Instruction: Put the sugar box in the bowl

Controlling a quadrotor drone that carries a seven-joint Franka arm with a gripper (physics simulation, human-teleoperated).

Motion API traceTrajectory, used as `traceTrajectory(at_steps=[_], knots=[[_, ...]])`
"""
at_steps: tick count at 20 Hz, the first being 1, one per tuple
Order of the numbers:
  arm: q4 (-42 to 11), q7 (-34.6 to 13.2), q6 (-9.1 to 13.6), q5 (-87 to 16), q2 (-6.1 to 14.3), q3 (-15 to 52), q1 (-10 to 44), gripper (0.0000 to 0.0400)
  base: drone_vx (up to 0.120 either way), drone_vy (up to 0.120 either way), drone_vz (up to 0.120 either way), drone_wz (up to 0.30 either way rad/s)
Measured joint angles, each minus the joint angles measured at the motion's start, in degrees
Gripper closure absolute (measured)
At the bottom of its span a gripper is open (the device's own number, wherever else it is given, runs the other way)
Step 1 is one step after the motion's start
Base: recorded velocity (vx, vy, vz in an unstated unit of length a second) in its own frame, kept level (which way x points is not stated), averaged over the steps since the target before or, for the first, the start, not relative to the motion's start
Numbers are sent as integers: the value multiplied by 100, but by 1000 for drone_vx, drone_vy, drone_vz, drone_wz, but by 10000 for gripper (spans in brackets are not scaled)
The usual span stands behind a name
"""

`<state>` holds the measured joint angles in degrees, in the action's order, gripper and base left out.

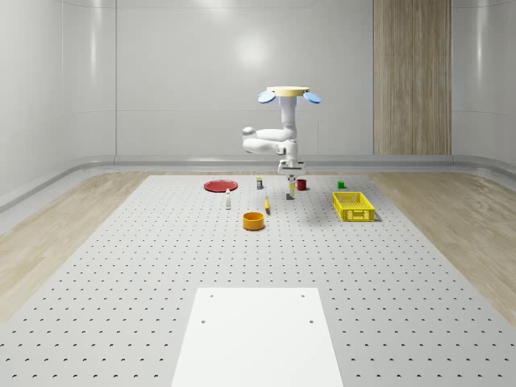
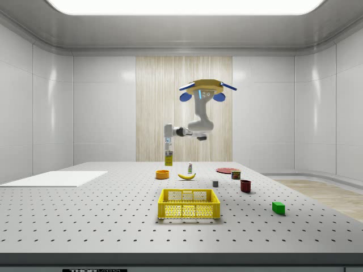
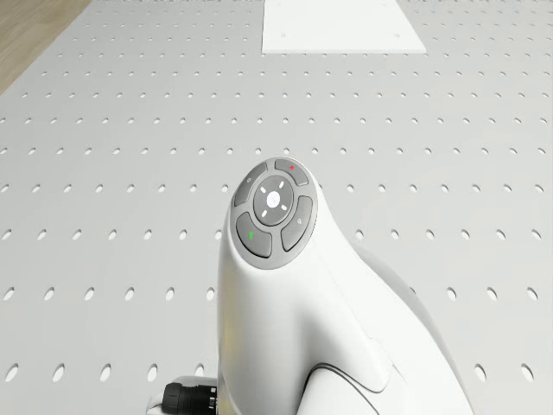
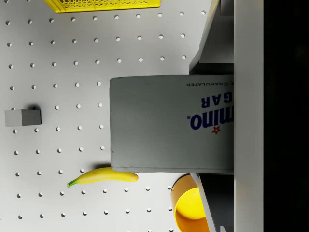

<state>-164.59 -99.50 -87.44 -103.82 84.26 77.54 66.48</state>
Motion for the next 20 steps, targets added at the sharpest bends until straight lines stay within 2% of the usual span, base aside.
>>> traceTrajectory(at_steps=[20], knots=[[8, -31, -178, 78, 191, 30, 44, 235, 120, -120, 0, 0]])
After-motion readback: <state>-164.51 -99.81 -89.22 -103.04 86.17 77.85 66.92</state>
